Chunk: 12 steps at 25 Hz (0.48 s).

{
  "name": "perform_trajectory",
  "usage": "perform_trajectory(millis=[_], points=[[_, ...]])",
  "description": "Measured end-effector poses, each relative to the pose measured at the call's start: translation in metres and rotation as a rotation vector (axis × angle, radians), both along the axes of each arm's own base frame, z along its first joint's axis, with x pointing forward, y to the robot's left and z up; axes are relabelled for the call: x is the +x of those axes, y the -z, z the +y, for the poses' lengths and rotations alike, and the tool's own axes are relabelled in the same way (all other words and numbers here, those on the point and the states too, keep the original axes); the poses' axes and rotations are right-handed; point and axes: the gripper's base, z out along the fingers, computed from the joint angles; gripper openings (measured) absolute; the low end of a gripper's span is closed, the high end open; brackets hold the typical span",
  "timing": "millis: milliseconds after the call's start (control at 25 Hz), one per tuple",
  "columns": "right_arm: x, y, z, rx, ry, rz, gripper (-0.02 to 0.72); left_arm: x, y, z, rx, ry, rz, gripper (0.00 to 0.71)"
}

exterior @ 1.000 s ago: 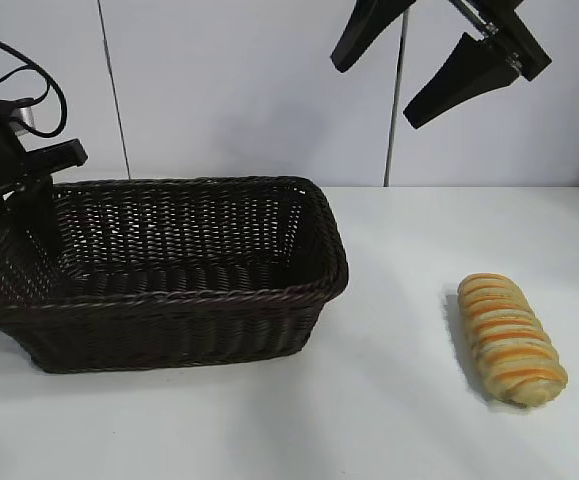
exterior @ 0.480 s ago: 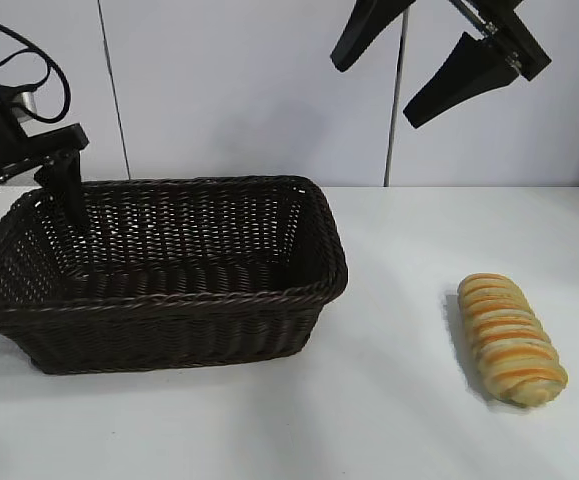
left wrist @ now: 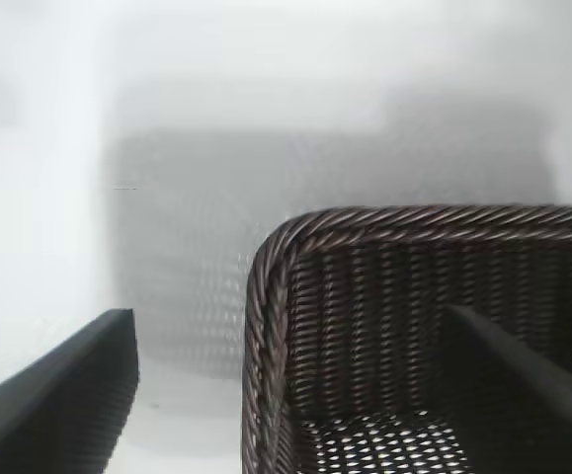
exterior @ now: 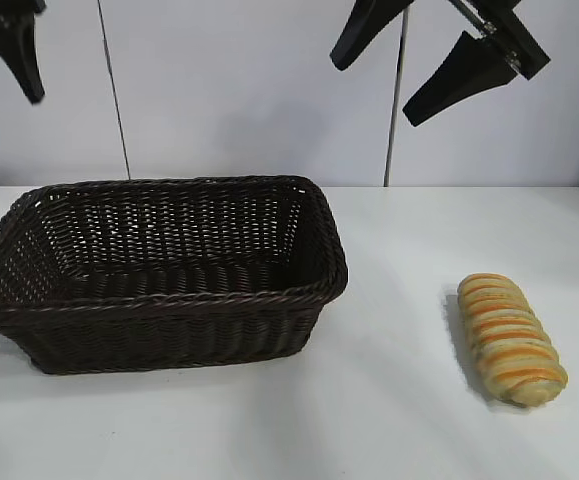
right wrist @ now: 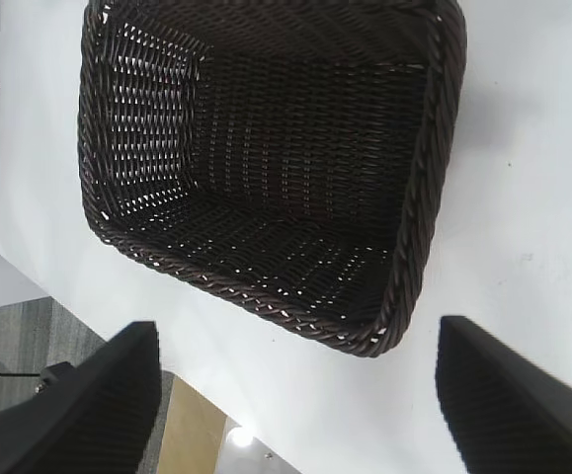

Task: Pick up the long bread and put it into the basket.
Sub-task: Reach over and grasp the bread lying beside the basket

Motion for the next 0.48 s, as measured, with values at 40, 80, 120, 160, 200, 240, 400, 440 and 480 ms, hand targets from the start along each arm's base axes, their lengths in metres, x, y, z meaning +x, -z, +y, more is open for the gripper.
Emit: perform_trajectory(millis=[40,80,120,160,200,240,400,440,480], points=[[0.0,0.0,0.0,0.0,0.0,0.0,0.536,-0.004,-0.005,0.004,0.037,-0.019,-0.011,0.594],[0.0,0.0,0.0,0.0,0.0,0.0,0.536,-0.008,-0.011,0.01,0.068,-0.049,-0.025,0.594],[0.0,0.0,0.0,0.0,0.0,0.0,0.536,-0.012,-0.017,0.019,0.108,-0.09,-0.041,0.594],[0.0,0.0,0.0,0.0,0.0,0.0,0.536,-0.018,-0.024,0.029,0.15,-0.135,-0.06,0.594],[0.0,0.0,0.0,0.0,0.0,0.0,0.536,-0.024,-0.032,0.041,0.187,-0.18,-0.081,0.594],[0.0,0.0,0.0,-0.002,0.0,0.0,0.536,-0.03,-0.04,0.054,0.234,-0.231,-0.103,0.594],[0.001,0.0,-0.001,-0.01,0.001,-0.007,0.536,-0.058,-0.065,0.098,0.348,-0.391,-0.157,0.594],[0.001,0.001,-0.001,-0.017,-0.001,-0.01,0.536,-0.065,-0.071,0.103,0.348,-0.414,-0.171,0.594],[0.001,0.001,-0.002,-0.024,-0.001,-0.012,0.536,-0.073,-0.078,0.106,0.344,-0.43,-0.19,0.594]])
